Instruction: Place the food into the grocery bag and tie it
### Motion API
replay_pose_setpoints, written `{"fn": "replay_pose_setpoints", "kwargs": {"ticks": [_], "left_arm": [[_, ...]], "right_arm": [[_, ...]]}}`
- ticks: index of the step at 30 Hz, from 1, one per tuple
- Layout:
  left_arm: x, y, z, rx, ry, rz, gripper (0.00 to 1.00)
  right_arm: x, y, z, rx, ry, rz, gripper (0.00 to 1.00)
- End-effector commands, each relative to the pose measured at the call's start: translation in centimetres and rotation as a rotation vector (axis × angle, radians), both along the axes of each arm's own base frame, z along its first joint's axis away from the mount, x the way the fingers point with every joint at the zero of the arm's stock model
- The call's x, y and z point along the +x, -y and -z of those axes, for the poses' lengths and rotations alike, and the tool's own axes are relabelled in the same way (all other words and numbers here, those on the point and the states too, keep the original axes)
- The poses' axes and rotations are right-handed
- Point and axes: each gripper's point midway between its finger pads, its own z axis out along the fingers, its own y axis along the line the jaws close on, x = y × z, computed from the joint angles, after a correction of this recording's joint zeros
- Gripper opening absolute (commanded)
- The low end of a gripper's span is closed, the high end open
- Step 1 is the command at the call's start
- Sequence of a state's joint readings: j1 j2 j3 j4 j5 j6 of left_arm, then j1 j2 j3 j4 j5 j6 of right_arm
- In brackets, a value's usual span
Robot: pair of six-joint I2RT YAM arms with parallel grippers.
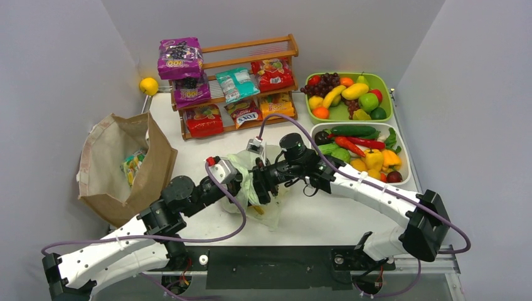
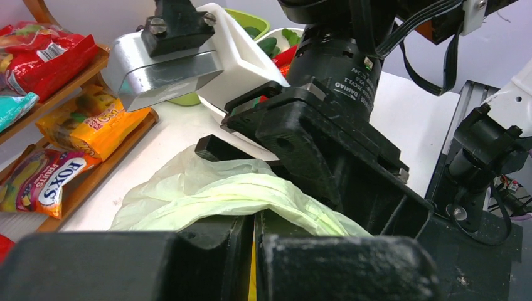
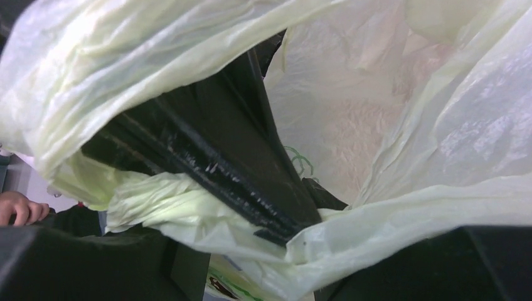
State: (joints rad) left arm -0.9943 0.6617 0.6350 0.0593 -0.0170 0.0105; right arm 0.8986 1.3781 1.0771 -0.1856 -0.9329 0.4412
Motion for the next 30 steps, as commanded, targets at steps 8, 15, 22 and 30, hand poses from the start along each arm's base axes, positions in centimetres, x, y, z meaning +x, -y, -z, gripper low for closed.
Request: {"fn": "replay_pose_setpoints", "kwargs": {"ticks": [8, 15, 22, 30], "left_arm": [[0.4, 0.0, -3.9, -0.092, 0.011, -0.028, 0.00], [0.6, 0.4, -4.0, -0.092, -0.002, -0.027, 0.00], [1.0, 0.3, -3.4, -0.109, -0.033, -0.053, 0.00], [1.6, -0.3, -2.9, -0.124, -0.057, -0.108, 0.00]], "right_arm": [[-2.4, 2.1, -3.2, 0.038, 0.094, -0.104, 0.47], [-2.9, 2.0, -4.0, 0.057, 0.101, -0.097, 0.48], [-2.2, 0.2, -5.6, 0.136, 0.111, -0.057, 0.57], [-0.9, -1.4, -7.2, 0.194, 0.101, 0.019, 0.62]]}}
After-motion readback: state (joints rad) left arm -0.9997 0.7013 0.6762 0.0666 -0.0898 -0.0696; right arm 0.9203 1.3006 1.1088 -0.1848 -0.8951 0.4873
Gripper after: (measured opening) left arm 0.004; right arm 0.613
